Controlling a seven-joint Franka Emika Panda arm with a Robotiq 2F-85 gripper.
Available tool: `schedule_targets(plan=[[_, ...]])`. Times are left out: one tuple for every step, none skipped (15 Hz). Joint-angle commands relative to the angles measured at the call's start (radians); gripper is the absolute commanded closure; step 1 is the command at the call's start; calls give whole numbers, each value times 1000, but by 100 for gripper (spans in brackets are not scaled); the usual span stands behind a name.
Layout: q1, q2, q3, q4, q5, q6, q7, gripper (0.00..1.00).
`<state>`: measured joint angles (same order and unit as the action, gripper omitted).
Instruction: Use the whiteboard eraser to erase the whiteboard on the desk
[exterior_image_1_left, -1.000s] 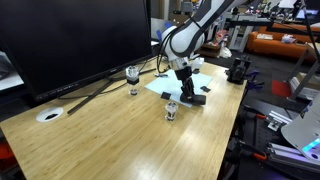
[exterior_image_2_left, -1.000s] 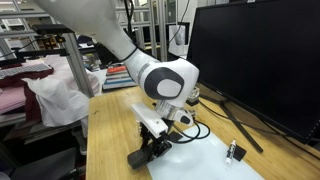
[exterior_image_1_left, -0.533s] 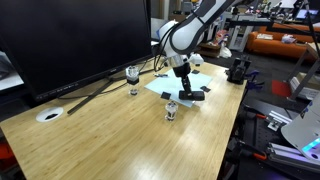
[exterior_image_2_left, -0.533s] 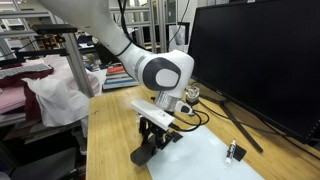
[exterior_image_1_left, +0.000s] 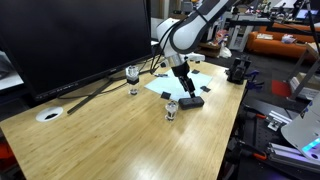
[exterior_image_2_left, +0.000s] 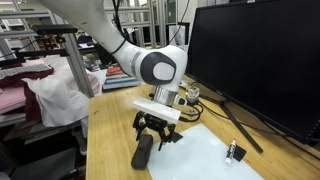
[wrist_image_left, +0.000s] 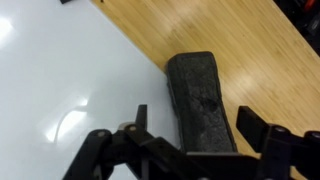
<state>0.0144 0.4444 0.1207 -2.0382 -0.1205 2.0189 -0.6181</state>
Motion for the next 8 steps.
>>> schedule_targets(plan=[[-3,0,4,4,-1,-3,-5,3],[-3,3,4,4,-1,-3,-3,0],[-4,6,4,4,-1,-2,-2,0],[-4,9,5,4,-1,-2,-1,0],[-4,9,5,4,-1,-2,-1,0],[-4,9,5,4,-1,-2,-1,0],[-4,9,5,4,-1,-2,-1,0],[-4,9,5,4,-1,-2,-1,0]])
